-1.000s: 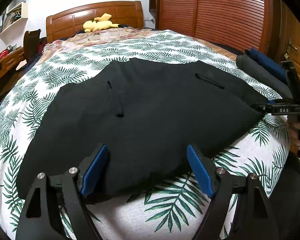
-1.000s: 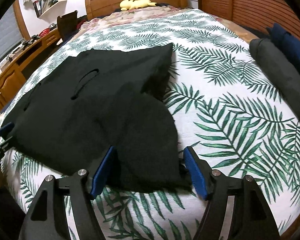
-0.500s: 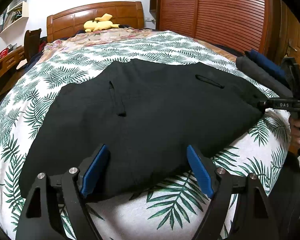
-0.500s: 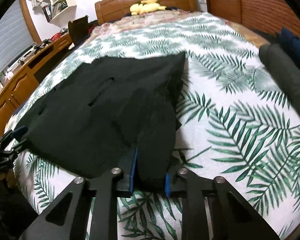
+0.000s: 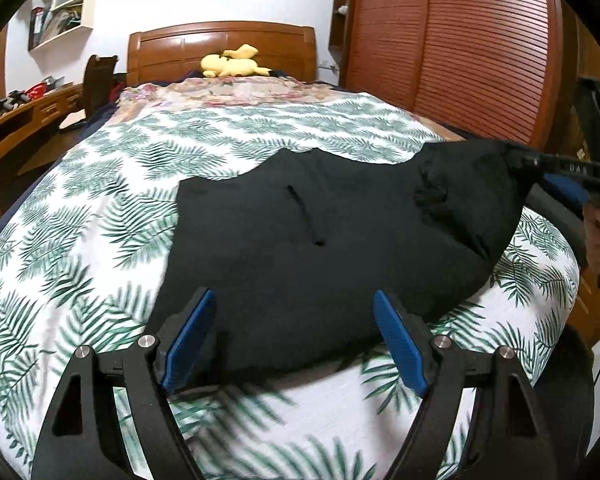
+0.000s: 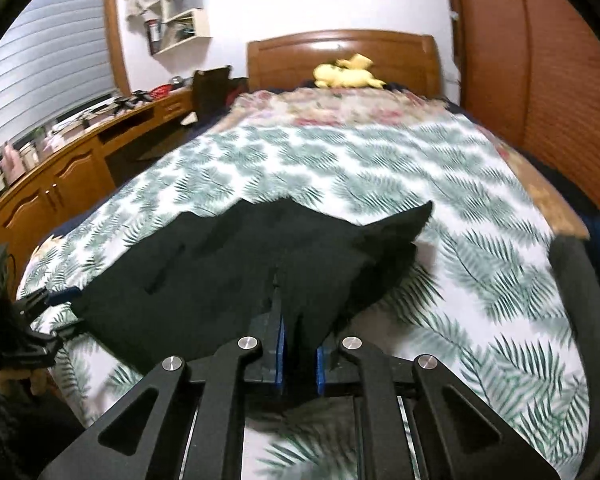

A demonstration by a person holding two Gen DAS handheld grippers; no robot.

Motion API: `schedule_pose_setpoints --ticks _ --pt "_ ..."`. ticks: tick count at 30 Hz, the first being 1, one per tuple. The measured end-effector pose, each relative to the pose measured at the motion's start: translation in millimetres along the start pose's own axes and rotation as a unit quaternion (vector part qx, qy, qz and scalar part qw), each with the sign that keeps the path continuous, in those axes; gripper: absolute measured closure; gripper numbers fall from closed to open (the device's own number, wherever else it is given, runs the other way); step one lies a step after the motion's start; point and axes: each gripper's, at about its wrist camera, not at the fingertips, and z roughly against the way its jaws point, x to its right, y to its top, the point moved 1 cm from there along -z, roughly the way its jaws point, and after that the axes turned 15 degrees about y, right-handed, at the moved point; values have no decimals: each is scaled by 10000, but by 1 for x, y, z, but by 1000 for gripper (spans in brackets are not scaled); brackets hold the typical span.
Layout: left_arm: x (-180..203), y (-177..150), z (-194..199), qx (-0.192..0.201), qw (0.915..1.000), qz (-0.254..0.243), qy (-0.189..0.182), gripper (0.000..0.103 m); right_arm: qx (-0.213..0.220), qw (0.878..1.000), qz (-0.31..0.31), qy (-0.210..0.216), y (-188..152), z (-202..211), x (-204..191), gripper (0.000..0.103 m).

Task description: Fold large clothes

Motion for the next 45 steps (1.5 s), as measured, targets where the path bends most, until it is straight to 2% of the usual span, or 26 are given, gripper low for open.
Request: schedule_pose_setpoints --ticks 8,13,15,18,20,21,23,25,28,34,36,38,43,45 --pt "-43 -11 20 147 9993 265 202 21 -71 9967 697 401 29 -51 -79 93" --pt "-68 -19 26 147 9983 447 347 21 -80 9891 1146 926 42 -93 -144 93" --pt "-76 -21 25 133 9978 525 373 21 -115 9870 1150 1119 42 -110 -163 93" --pt "-87 -23 21 69 9970 650 409 21 -609 9838 928 1404 34 -150 -166 88" --pt "-91 -23 20 69 9966 702 433 21 -868 9807 965 1463 26 -170 -168 81" --pt "-92 -24 21 77 9964 719 434 21 -931 9792 977 1516 24 -174 -169 79" --pt "-94 -22 22 111 9962 747 427 21 -938 9787 1003 1525 22 -174 -169 61" --pt "-93 -21 24 143 9962 742 423 21 -827 9796 1006 1533 25 -163 -163 54" --pt "-90 -18 25 193 9964 725 395 21 -646 9813 961 1537 28 -138 -153 53" --pt "-74 -9 28 345 9965 662 367 21 -324 9894 1006 994 12 -99 -112 53" --pt "-67 -5 30 402 9966 607 375 21 -467 9909 908 879 1 -103 -95 53" --pt "-62 -2 31 444 9966 573 404 21 -619 9913 805 835 -12 -112 -81 59" --pt "-58 5 29 522 9952 667 481 21 -1227 9816 691 1288 -45 -147 -72 59" --pt "-58 8 28 532 9948 707 499 21 -1364 9779 886 1313 -59 -160 -76 59"
